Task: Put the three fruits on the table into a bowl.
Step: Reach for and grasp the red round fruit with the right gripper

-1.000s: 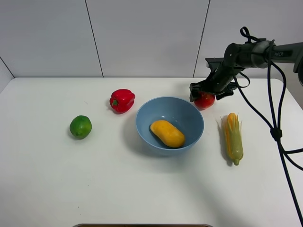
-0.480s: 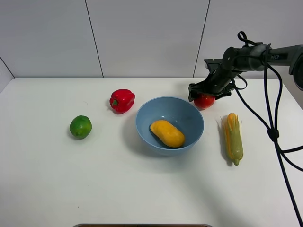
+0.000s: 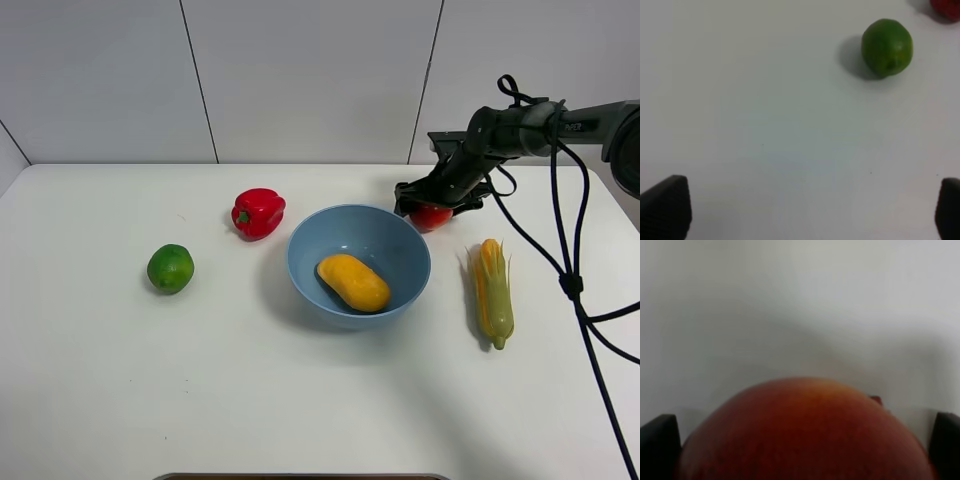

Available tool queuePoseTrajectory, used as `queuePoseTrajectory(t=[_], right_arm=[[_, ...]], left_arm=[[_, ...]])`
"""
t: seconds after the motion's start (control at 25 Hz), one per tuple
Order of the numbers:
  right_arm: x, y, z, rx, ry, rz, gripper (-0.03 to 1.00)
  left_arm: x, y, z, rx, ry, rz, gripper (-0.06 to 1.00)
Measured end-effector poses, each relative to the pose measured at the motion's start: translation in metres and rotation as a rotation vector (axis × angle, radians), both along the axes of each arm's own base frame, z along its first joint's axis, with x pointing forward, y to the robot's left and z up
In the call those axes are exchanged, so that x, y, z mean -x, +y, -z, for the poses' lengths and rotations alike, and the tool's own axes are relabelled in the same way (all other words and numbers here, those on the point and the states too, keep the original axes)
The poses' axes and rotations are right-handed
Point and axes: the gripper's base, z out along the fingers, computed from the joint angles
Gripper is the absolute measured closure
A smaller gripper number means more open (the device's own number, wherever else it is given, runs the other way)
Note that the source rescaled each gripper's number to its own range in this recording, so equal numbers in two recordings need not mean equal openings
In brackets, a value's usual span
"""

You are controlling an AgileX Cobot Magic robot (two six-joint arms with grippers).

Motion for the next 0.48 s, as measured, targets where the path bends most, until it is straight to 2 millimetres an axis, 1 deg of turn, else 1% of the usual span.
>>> queuePoseTrajectory(t=[0.08,0.12,0.16,0.28,0.32,0.36,0.48], right_arm=[[0.0000,0.0005,-0.0001,-0.005,-0.001,-0.003,-0.03],[0.0000,0.0005,-0.0001,-0.005,-0.001,-0.004,-0.01],[0.0000,0.0006,-0.0001,-0.005,-0.001,-0.005,0.04],[0.0000,0.0009,-0.0002,-0.010,-0.001,-0.001,0.34],[0.0000,0.0009,-0.0002,-0.010,0.000,-0.002,0.50],[0.0001,0.0009,0.0003,-0.011,0.001,-0.001,0.61],[0.0001,0.0009,0.0003,-0.011,0.001,-0.001,0.61]], left_arm=[[0.0000,0.0000,0.0000,0.000,0.000,0.000,-0.06],[0.0000,0.0000,0.0000,0.000,0.000,0.000,-0.06],[0.0000,0.0000,0.0000,0.000,0.000,0.000,-0.06],[0.0000,0.0000,0.0000,0.000,0.000,0.000,-0.06],[0.0000,0.0000,0.0000,0.000,0.000,0.000,-0.06],[0.0000,0.0000,0.0000,0.000,0.000,0.000,-0.06],[0.0000,0.0000,0.0000,0.000,0.000,0.000,-0.06]])
